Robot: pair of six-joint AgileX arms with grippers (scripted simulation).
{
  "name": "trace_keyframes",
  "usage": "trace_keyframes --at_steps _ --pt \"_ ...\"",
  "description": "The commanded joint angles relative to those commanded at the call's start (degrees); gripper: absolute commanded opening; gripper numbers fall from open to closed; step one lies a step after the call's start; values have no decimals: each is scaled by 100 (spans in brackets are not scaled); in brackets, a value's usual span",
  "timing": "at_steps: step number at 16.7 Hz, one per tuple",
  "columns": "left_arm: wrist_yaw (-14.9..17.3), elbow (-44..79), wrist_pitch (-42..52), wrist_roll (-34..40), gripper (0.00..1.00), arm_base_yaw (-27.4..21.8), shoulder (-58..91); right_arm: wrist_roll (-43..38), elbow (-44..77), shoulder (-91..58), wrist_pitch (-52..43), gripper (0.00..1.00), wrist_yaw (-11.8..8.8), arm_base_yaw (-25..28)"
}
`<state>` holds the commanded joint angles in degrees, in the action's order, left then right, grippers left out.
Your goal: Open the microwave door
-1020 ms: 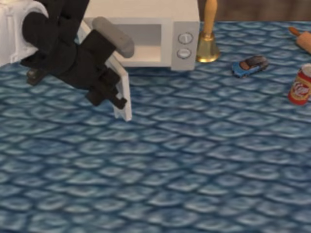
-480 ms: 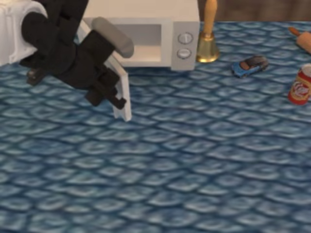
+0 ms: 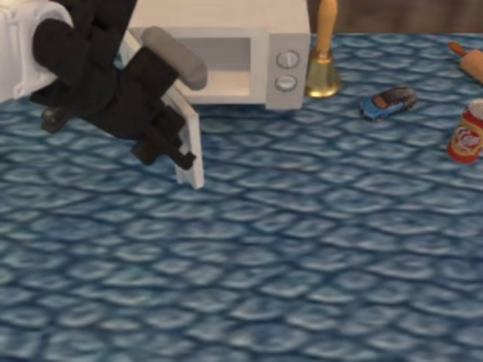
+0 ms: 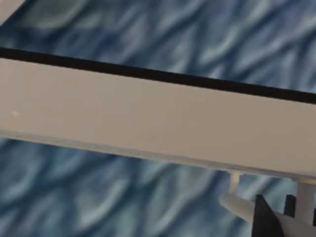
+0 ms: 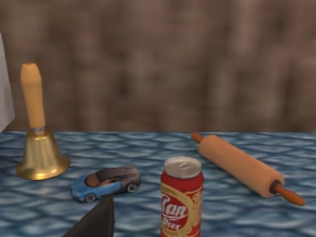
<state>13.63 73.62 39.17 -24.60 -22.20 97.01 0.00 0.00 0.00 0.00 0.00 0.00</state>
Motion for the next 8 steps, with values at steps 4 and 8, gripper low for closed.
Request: trace_keyframes --at_steps 4,8 --pt "0 0 0 0 0 0 0 0 0 0 0 100 0 0" --pt "66 -21 23 -70 0 7 -3 0 0 0 0 100 0 0"
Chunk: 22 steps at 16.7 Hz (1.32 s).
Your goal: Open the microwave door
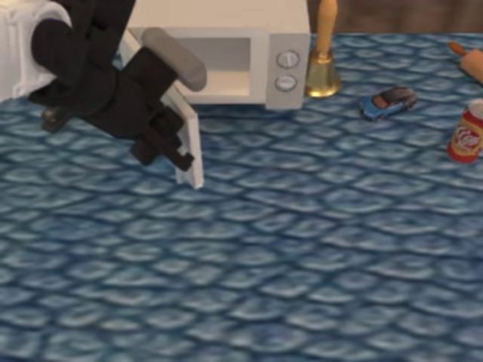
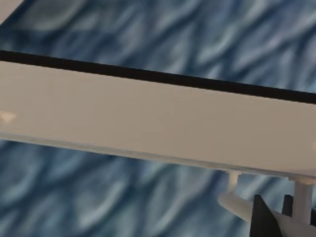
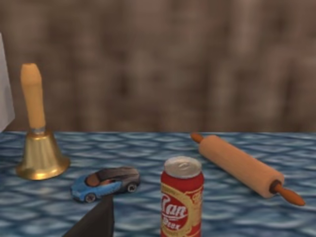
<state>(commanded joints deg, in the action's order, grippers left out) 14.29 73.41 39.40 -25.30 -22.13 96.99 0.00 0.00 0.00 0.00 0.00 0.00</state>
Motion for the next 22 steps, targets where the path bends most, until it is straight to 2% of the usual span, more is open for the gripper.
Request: trace_keyframes --at_steps 7,22 --pt "367 -54 248 -840 0 364 -90 0 0 0 0 100 0 0" --pt "375 -55 252 -857 0 371 -92 0 0 0 0 100 0 0"
